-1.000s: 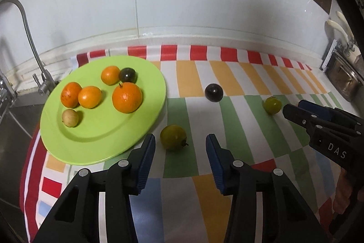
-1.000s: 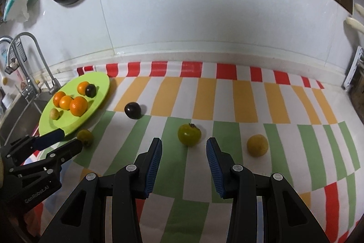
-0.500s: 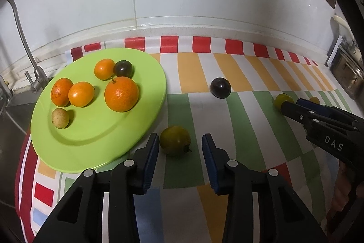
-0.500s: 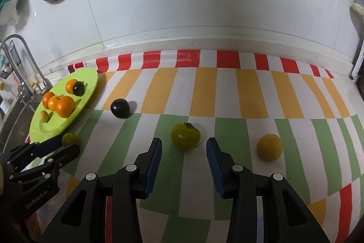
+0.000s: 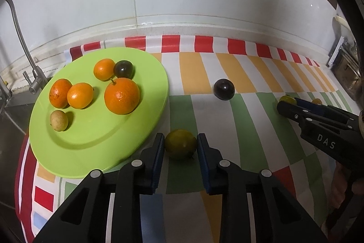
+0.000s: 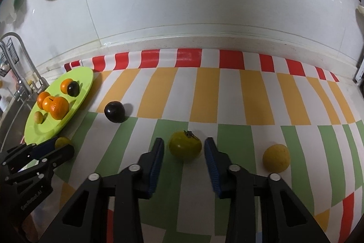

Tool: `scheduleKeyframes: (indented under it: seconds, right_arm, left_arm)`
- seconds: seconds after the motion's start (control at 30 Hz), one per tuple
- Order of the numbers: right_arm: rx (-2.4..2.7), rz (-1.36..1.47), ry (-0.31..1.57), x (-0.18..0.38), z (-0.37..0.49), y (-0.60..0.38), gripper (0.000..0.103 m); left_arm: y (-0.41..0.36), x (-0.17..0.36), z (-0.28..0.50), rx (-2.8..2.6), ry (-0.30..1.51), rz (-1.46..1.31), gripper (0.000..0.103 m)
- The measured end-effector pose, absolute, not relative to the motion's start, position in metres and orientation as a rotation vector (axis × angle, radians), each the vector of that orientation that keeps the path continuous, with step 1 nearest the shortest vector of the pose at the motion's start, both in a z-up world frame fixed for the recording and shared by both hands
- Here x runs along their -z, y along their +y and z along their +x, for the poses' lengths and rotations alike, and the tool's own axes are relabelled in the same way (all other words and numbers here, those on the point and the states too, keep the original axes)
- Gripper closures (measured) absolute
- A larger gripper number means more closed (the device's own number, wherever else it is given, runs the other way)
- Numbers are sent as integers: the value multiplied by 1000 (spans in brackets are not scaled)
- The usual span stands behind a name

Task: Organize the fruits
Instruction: 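Grasp a green-yellow tomato with the left tool while the right tool grasps another, then carry both green-yellow tomatoes over the green plate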

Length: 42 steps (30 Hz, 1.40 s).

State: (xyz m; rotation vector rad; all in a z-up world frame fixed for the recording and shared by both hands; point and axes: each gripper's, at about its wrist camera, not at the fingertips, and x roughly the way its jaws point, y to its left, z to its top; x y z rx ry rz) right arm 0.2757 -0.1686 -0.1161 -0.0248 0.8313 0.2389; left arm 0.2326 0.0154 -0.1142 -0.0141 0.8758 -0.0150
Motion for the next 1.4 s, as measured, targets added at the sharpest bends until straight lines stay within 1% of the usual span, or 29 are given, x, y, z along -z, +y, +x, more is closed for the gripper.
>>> scheduleKeyframes:
  seconds: [0.1, 0.3, 0.77, 1.4]
  right_arm:
    - [-237, -25, 826, 116, 275, -168, 72]
    - [-256, -33, 815, 110, 268, -164, 72]
    - [-325, -41, 749, 73, 235, -150, 72]
    - [-433, -79, 669, 38, 204, -116, 72]
  left_arm:
    - [14, 111, 231, 19, 866, -10, 74]
    - [13, 100, 226, 30, 840, -12, 74]
    - [15, 66, 201, 48, 758, -12, 74]
    - [45, 36, 165, -1, 674, -29, 74]
